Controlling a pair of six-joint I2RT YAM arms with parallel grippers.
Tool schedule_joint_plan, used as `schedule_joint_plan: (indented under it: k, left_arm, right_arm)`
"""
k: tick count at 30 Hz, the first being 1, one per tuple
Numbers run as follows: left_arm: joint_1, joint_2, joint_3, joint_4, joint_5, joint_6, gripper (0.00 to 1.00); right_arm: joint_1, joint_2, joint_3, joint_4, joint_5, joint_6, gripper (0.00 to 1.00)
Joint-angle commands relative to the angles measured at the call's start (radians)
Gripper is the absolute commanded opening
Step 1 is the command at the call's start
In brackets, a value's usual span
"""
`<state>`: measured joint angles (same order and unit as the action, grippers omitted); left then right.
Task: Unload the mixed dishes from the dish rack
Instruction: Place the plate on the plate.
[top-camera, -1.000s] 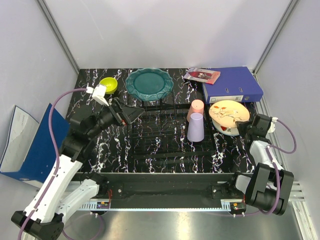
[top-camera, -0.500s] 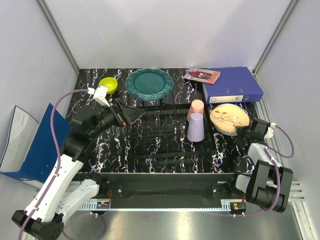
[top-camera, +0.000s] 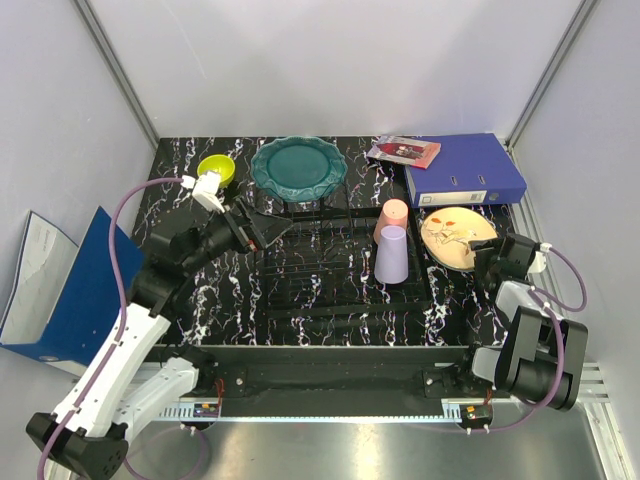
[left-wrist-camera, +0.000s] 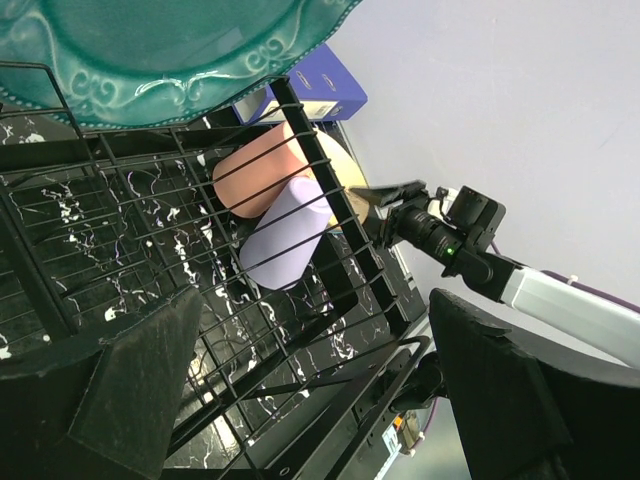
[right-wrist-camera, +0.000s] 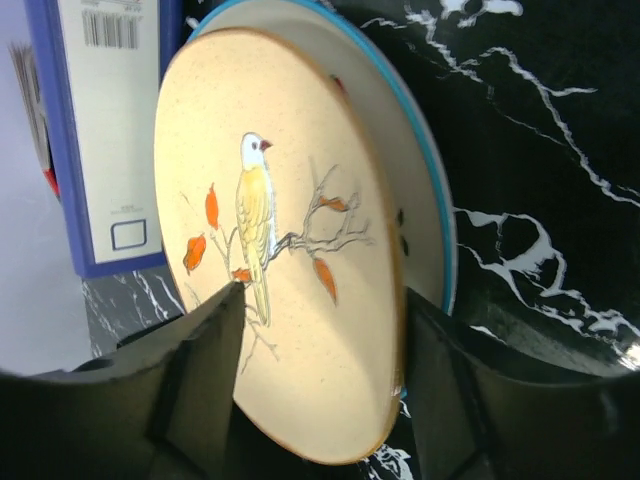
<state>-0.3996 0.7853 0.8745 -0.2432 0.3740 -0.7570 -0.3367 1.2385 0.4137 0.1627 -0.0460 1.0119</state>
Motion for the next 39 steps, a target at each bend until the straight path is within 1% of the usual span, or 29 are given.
schedule_joint_plan:
  k: [1, 2, 3, 5, 6, 9, 12, 14, 21, 23, 26, 28, 31, 32, 34, 35, 37, 38, 39]
  left_arm:
    - [0.001, -0.001, 0.004, 0.038, 0.017, 0.008, 0.99]
    - [0.001, -0.003, 0.004, 0.035, 0.016, 0.010, 0.99]
    - [0.001, -0.004, 0.006, 0.033, 0.014, 0.013, 0.99]
    - [0.001, -0.009, 0.006, 0.030, 0.014, 0.013, 0.99]
    - [0.001, -0.009, 0.007, 0.030, 0.014, 0.016, 0.99]
    - [0.001, -0.012, 0.014, 0.019, 0.003, 0.024, 0.99]
    - [0.001, -0.006, 0.027, 0.013, 0.003, 0.028, 0.99]
    - [0.001, 0.002, 0.034, 0.012, 0.006, 0.028, 0.99]
    - [0.001, -0.001, 0.018, 0.013, 0.008, 0.016, 0.99]
    - [-0.001, -0.006, 0.014, 0.013, 0.005, 0.015, 0.99]
    - [0.001, -0.008, 0.009, 0.012, 0.003, 0.019, 0.99]
    - [0.001, -0.008, 0.011, 0.013, -0.003, 0.027, 0.99]
    - [0.001, 0.002, 0.037, 0.001, -0.035, 0.054, 0.99]
    - [0.001, 0.006, 0.070, -0.019, -0.061, 0.085, 0.99]
    - [0.001, 0.021, 0.116, -0.044, -0.096, 0.123, 0.99]
    - [0.002, 0.028, 0.173, -0.069, -0.142, 0.172, 0.99]
    - [0.002, 0.055, 0.234, -0.091, -0.196, 0.226, 0.99]
    - [0.002, 0.068, 0.291, -0.102, -0.257, 0.278, 0.99]
    - [0.001, 0.080, 0.319, -0.105, -0.288, 0.304, 0.99]
  right_arm:
    - [-0.005, -0.085, 0.054, 0.005, 0.003, -0.004, 0.77]
    - [-0.005, -0.097, 0.054, -0.012, 0.001, -0.007, 0.80]
    - [-0.005, -0.111, 0.056, -0.020, 0.003, -0.010, 0.86]
    - [-0.004, -0.146, 0.059, -0.047, 0.003, -0.010, 0.91]
    - [-0.004, -0.161, 0.059, -0.055, 0.003, -0.009, 0.95]
    - [-0.004, -0.237, 0.043, -0.072, -0.009, 0.010, 1.00]
    - [-0.004, -0.299, 0.042, -0.103, -0.006, 0.019, 1.00]
    - [-0.004, -0.306, 0.042, -0.114, -0.006, 0.021, 1.00]
    - [-0.004, -0.268, 0.031, -0.104, -0.009, 0.010, 1.00]
    - [-0.004, -0.254, 0.030, -0.103, -0.009, 0.007, 0.97]
    - [-0.004, -0.247, 0.019, -0.092, -0.012, 0.004, 0.96]
    - [-0.004, -0.270, 0.005, -0.062, -0.037, -0.004, 0.96]
    - [-0.002, -0.324, -0.006, 0.003, -0.119, -0.007, 0.96]
    - [0.005, -0.364, -0.003, 0.011, -0.168, -0.012, 0.96]
    - [0.036, -0.404, 0.011, 0.038, -0.205, -0.024, 0.95]
    - [0.088, -0.437, 0.025, 0.031, -0.215, -0.030, 0.96]
    - [0.149, -0.470, 0.066, 0.018, -0.213, -0.053, 0.95]
    - [0.186, -0.497, 0.080, 0.020, -0.210, -0.059, 0.95]
    - [0.244, -0.508, 0.106, 0.020, -0.210, -0.067, 0.94]
